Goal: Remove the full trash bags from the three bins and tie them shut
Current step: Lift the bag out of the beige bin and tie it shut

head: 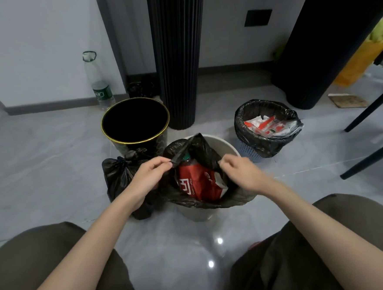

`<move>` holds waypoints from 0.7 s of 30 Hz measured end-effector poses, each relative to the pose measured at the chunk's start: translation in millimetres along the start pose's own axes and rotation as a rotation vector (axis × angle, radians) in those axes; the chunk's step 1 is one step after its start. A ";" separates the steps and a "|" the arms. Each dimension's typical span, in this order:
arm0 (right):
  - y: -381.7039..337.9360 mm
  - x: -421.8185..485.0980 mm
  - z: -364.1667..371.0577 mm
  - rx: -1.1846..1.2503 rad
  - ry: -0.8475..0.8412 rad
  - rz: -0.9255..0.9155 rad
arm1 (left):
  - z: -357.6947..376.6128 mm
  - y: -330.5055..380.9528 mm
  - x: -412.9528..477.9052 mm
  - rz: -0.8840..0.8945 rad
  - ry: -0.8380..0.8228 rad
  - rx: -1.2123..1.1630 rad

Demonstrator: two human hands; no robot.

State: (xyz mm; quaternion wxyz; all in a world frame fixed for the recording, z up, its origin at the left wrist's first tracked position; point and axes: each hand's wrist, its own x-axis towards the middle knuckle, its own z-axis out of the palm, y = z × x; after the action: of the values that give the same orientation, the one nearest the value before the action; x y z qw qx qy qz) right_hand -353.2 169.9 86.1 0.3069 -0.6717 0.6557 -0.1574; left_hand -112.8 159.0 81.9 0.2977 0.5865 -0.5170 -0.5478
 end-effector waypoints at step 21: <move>19.4 -20.0 54.5 -0.643 -0.043 -0.264 | 39.2 -61.2 -3.7 0.307 -0.134 1.187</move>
State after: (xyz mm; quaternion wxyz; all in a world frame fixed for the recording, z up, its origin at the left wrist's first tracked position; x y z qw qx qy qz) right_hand -336.7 201.6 36.4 0.0704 -0.8162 0.5725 0.0330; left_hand -132.3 188.5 18.4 -0.0371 0.5351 -0.8299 -0.1534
